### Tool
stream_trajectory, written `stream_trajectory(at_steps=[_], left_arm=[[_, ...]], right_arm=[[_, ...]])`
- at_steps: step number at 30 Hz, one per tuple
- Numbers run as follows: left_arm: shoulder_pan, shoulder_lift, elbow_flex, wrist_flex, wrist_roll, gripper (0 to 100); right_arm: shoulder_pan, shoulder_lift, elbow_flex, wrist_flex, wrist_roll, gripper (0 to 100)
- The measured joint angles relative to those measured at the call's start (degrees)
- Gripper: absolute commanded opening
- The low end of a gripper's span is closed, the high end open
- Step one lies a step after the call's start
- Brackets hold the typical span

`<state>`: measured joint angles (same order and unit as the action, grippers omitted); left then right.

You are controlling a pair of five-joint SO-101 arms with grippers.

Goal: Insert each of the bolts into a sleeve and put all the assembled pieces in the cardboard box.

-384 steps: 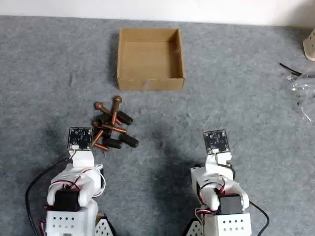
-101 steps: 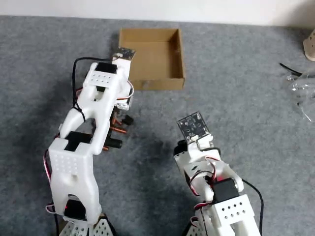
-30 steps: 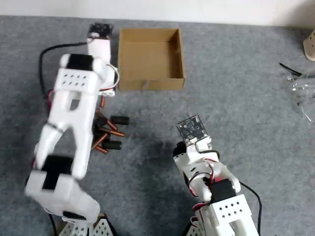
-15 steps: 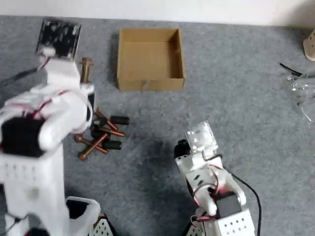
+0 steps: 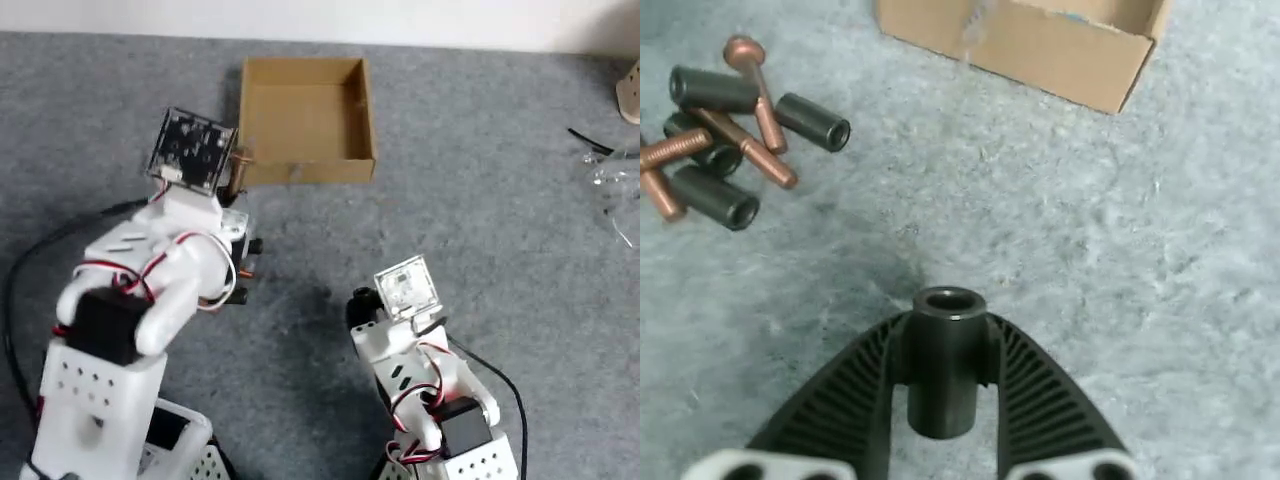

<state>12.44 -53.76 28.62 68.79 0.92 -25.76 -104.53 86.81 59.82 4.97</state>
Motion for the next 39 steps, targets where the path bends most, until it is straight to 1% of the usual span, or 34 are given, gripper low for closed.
stream_trajectory(at_steps=[6, 9, 13, 18, 20, 22, 24, 27, 29, 32, 35, 39], left_arm=[[0.35, -11.25, 12.13, -8.88, 0.0, 1], [2.81, -19.16, 19.78, -15.56, 0.0, 1], [6.68, -31.03, 32.26, -26.29, 0.0, 1], [12.57, -45.71, 49.93, -43.52, -0.18, 1], [14.24, -48.88, 54.68, -48.44, -0.18, 1], [16.09, -49.49, 57.23, -51.34, 0.18, 1], [17.58, -49.49, 58.46, -52.92, 2.99, 1], [19.25, -49.49, 58.55, -53.8, 10.9, 1], [20.66, -49.49, 58.55, -53.89, 14.95, 1], [24.44, -49.58, 58.55, -50.9, 20.13, 1], [28.22, -49.58, 58.55, -48.7, 22.51, 1], [28.57, -49.58, 58.55, -48.53, 23.38, 1]], right_arm=[[-0.18, 0.0, 0.0, 0.0, -2.2, 0.5], [-0.35, 0.0, 0.0, 0.0, -2.37, 0.5], [-0.79, 0.0, 0.0, -0.18, -2.37, 0.5], [-5.01, 0.0, 0.0, -0.35, -2.37, 0.5], [-6.07, 0.0, 0.0, -1.05, -2.37, 0.5], [-6.24, 0.0, 0.0, -2.99, -2.37, 0.5], [-6.24, 0.0, 0.0, -4.84, -2.37, 0.5], [-6.42, 0.0, 0.0, -5.54, -2.37, 0.5], [-6.42, 0.0, 0.0, -5.54, -2.37, 0.5], [-6.42, 0.0, 0.0, -5.54, -2.37, 0.5], [-6.42, 0.0, 0.0, -5.54, -2.37, 0.5], [-6.42, 0.0, 0.0, -5.54, -2.37, 0.5]])
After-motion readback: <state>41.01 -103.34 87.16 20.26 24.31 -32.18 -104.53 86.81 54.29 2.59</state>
